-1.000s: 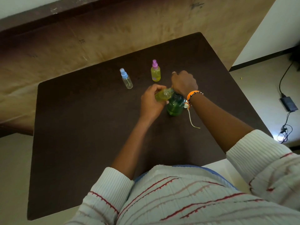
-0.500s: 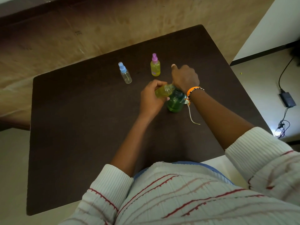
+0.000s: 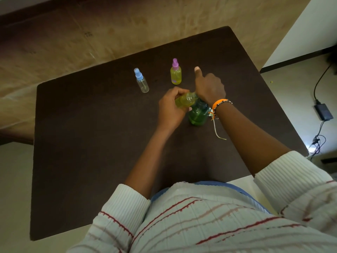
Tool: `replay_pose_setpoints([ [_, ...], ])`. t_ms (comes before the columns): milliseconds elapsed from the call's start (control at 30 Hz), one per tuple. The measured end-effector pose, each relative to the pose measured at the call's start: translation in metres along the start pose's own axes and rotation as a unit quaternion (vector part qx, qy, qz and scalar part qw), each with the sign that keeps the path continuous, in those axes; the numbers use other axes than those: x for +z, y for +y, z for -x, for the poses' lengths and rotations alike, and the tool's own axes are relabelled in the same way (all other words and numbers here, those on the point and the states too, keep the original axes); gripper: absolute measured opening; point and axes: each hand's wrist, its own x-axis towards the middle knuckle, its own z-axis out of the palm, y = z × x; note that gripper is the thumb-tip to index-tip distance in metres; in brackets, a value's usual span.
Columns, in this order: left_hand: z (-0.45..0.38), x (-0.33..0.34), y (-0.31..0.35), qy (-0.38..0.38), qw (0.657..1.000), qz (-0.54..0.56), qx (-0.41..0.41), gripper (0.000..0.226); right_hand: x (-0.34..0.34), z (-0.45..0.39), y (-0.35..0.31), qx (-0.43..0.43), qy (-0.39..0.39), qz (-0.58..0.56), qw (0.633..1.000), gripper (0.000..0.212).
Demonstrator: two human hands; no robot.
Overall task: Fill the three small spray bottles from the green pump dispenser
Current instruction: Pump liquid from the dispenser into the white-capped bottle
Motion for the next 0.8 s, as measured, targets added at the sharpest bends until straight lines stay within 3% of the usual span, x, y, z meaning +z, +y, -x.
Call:
replay_pose_setpoints([
  [200,-0.002,0.002,-0.003,0.002,1.000,0.001,-0.015,0.041,0.001,0.000,-0.001,-0.013,0.032,0.025,0.999,0.060],
  [467,-0.004,-0.003,-0.002,-0.006,1.000,0.012,0.000,0.041,-0.008,-0.002,-0.005,-0.015,-0.055,0.019,0.998,0.074],
  [667,-0.003,0.002,-0.006,-0.007,1.000,0.007,-0.015,0.040,0.005,0.005,0.002,-0.001,0.028,0.012,1.000,0.062],
  [800,-0.002,0.001,-0.007,-0.014,1.000,0.004,-0.021,0.039,0.004,0.005,0.000,-0.011,0.026,0.023,0.999,0.062],
])
